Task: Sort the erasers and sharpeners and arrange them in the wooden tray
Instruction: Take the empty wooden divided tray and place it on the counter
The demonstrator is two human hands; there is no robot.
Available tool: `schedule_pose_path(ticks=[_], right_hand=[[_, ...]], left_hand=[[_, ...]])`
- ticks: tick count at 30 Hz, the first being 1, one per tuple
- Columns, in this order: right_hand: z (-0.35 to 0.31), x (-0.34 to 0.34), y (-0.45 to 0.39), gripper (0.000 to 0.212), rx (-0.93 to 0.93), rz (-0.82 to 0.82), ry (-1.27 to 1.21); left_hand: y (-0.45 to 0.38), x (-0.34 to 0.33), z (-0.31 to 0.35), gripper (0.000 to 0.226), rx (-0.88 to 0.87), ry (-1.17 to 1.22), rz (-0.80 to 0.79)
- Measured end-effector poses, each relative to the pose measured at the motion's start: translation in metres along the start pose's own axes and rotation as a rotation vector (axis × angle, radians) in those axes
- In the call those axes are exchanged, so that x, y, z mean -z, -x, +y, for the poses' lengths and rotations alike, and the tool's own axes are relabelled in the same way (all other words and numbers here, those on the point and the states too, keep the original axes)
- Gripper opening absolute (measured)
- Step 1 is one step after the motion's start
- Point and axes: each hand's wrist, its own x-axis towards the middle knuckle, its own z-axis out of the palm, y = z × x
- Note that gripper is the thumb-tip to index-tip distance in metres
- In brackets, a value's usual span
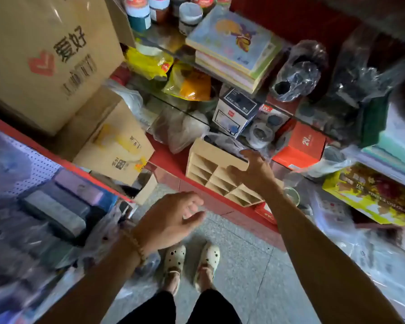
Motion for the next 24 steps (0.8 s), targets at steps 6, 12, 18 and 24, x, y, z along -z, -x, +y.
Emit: schedule_pose_path(ticks=[6, 12, 18, 24], right_hand=[[0.024, -0.032, -0.046, 0.083, 0.02, -0.207, 0.244], [0.038, -0.037, -0.06, 0.072, 0.038, -0.169, 0.27], [0.039, -0.025, -0.023, 0.067, 0.03, -0.114, 0.15], [0.023, -0.001, 0.047, 0.06, -0.042, 0.001, 0.062]], left_hand=[[-0.007, -0.021, -0.013, 0.054, 0.118, 0.024, 0.029], [-0.008, -0.028, -0.009, 0.055, 0.163, 0.049, 0.02], [0.0, -0.02, 0.0, 0.046, 0.11, 0.045, 0.044], [0.004, -0.007, 0.003, 0.032, 0.05, 0.042, -0.015]])
